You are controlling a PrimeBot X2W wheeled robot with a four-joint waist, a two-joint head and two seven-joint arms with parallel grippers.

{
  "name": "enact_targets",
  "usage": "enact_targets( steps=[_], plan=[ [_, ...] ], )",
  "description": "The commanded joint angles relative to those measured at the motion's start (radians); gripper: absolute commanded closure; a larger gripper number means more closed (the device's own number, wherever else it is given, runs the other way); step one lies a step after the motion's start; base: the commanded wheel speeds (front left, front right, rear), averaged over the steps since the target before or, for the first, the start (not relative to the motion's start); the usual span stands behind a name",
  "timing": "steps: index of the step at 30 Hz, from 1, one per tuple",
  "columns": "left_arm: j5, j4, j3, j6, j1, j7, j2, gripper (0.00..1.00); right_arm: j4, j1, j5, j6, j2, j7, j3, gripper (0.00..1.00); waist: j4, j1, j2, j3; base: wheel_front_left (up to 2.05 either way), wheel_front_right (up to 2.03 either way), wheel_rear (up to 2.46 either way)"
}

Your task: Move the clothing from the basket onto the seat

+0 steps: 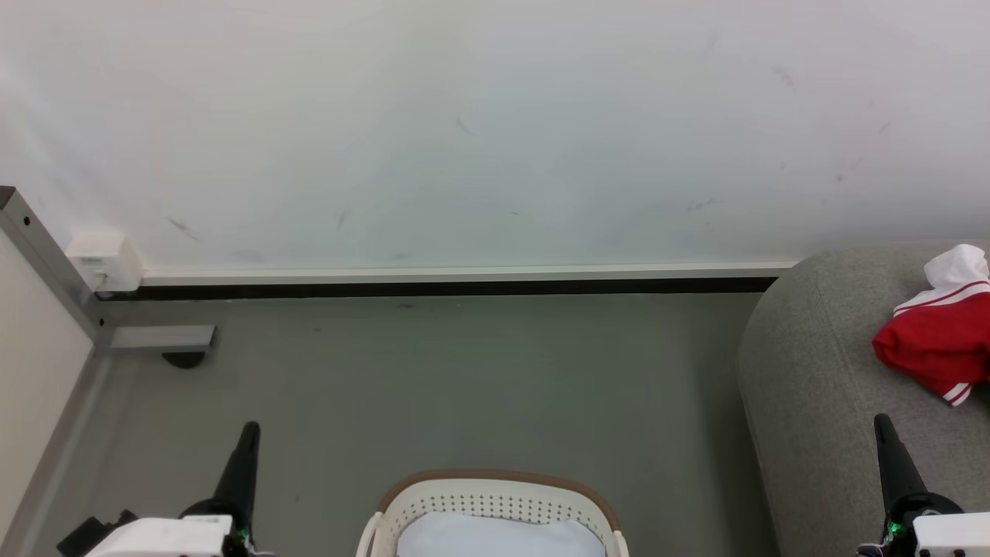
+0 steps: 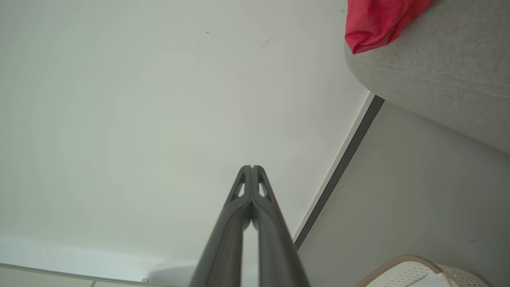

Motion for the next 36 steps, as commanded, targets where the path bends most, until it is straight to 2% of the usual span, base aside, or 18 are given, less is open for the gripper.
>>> enact_targets(
  steps=[1, 24, 36],
  plan=[
    [-0.031, 0.002, 0.011, -0.009, -0.015, 0.009, 0.0, 1.0, 0.002, -0.016, 0.023, -0.002, -0.001, 0.009, -0.009, 1.0, 0.0, 0.0, 0.0, 0.0, 0.0, 0.0, 0.0],
    [-0.159, 0.016, 0.054, -0.037, -0.025, 0.051, -0.025, 1.0, 0.011, -0.025, 0.149, -0.002, 0.009, 0.048, -0.036, 1.0, -0.002, 0.0, 0.0, 0.005, 0.0, 0.0, 0.0],
    [-0.149, 0.016, 0.055, -0.036, -0.024, 0.052, -0.025, 1.0, 0.011, -0.025, 0.144, -0.002, 0.01, 0.05, -0.037, 1.0, -0.002, 0.0, 0.0, 0.005, 0.0, 0.0, 0.0]
  ],
)
